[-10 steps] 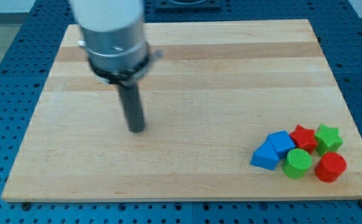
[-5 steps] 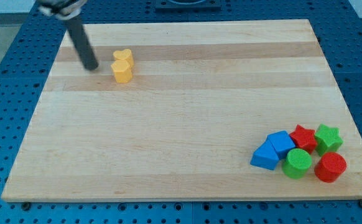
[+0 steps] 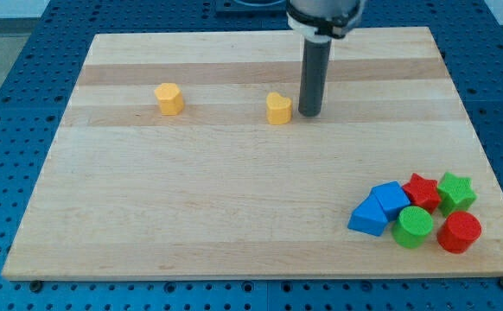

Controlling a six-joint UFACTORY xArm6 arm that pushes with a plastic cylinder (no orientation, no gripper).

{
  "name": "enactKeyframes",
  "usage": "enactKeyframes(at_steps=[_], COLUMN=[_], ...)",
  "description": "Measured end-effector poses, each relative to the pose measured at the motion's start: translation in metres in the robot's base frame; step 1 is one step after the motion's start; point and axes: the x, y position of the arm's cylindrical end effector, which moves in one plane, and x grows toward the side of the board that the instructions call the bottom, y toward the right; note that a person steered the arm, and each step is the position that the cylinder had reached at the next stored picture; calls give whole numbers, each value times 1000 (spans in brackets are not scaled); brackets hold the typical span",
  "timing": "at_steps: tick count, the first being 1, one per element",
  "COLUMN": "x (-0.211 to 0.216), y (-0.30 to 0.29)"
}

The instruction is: Place the yellow heart bottom right to the yellow hexagon

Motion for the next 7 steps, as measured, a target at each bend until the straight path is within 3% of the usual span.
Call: enactKeyframes(at_steps=[1, 2, 3, 4, 7], x=[-10, -81, -102, -60, -50], y=[-38, -31, -60, -99, -95])
